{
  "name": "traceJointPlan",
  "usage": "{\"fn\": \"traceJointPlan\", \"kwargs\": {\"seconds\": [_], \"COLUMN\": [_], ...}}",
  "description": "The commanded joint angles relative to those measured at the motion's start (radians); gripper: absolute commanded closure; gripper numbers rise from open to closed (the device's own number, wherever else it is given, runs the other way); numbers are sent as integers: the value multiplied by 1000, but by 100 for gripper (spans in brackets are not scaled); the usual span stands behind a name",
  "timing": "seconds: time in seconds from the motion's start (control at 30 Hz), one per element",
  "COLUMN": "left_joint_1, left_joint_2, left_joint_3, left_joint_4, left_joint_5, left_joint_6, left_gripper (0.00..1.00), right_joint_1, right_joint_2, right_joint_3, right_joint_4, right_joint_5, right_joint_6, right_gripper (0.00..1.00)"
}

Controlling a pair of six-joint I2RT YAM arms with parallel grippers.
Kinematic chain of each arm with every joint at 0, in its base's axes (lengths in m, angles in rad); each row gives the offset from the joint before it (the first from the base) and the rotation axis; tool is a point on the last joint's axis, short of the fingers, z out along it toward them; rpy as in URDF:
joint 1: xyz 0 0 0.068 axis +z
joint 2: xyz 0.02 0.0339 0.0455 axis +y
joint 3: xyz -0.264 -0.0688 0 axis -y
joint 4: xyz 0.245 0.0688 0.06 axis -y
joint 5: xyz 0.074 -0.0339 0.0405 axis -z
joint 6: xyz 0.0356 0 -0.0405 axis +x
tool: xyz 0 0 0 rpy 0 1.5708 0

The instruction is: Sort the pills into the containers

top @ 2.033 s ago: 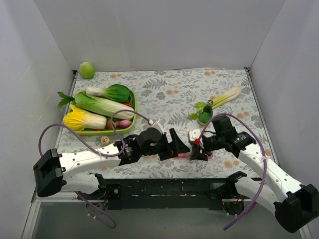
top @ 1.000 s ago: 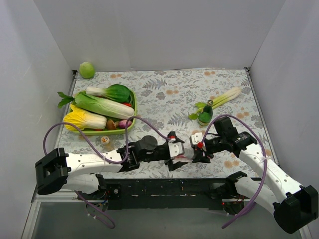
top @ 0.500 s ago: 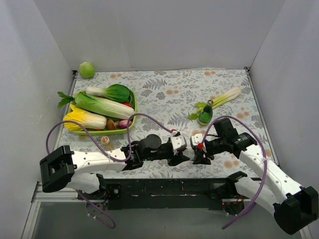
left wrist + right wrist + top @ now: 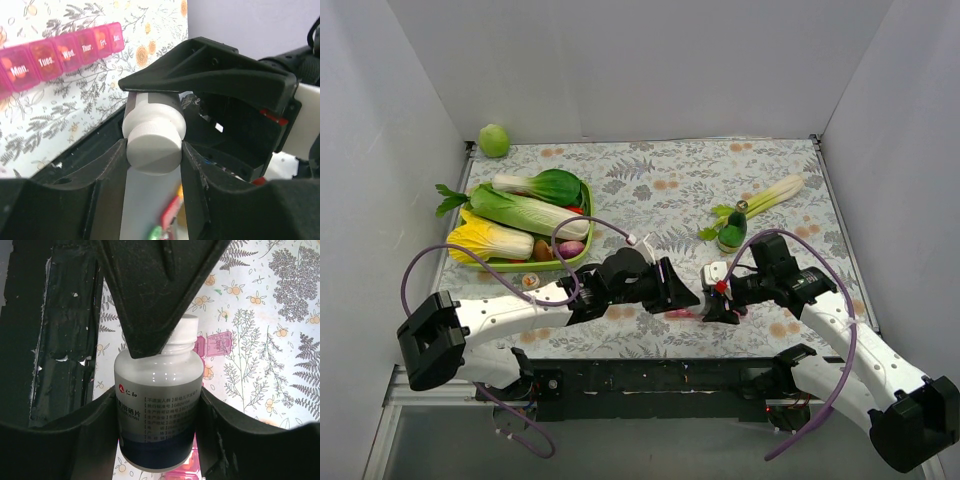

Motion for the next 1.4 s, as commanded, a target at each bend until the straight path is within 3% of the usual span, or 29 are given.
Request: {"fn": "traceJointPlan", "kwargs": {"seconds": [0.0,0.03,0.07,0.17,0.23,0.47,0.6,0.83,1.07,1.37], "left_joint_1": [11,11,16,25,31,45,45,43,40,16], "left_joint_2": [-9,-20,-29,-98,-145,-305,-375,-497,-345,-219], "left_joint_3": [50,50,37,-58,-112,-187,-180,-259,-189,-118], "left_joint_4": [-142,-133,-125,-4,59,-56,-111,95,170,191], "left_joint_5": [41,38,47,99,121,127,148,151,242,294], "left_joint_6": [-316,-274,-256,-162,-98,305,670,1167,1349,1416], "left_gripper": [73,57,31,9,3,2,2,2,2,2], "right_joint_1": [-16,-17,-17,-22,-25,-31,-33,-37,-40,-39], "right_joint_2": [-11,-13,-13,-20,-23,-17,-11,-11,-24,-36], "right_joint_3": [-4,-4,-4,-10,-11,-2,1,-1,-13,-25], "right_joint_4": [-6,-7,-7,-9,-10,-38,-64,-90,-91,-85], "right_joint_5": [30,29,29,18,9,-22,-57,-95,-102,-102], "right_joint_6": [5,5,6,3,0,-26,-61,-99,-107,-110], "right_gripper": [97,97,97,97,97,97,96,96,96,96]}}
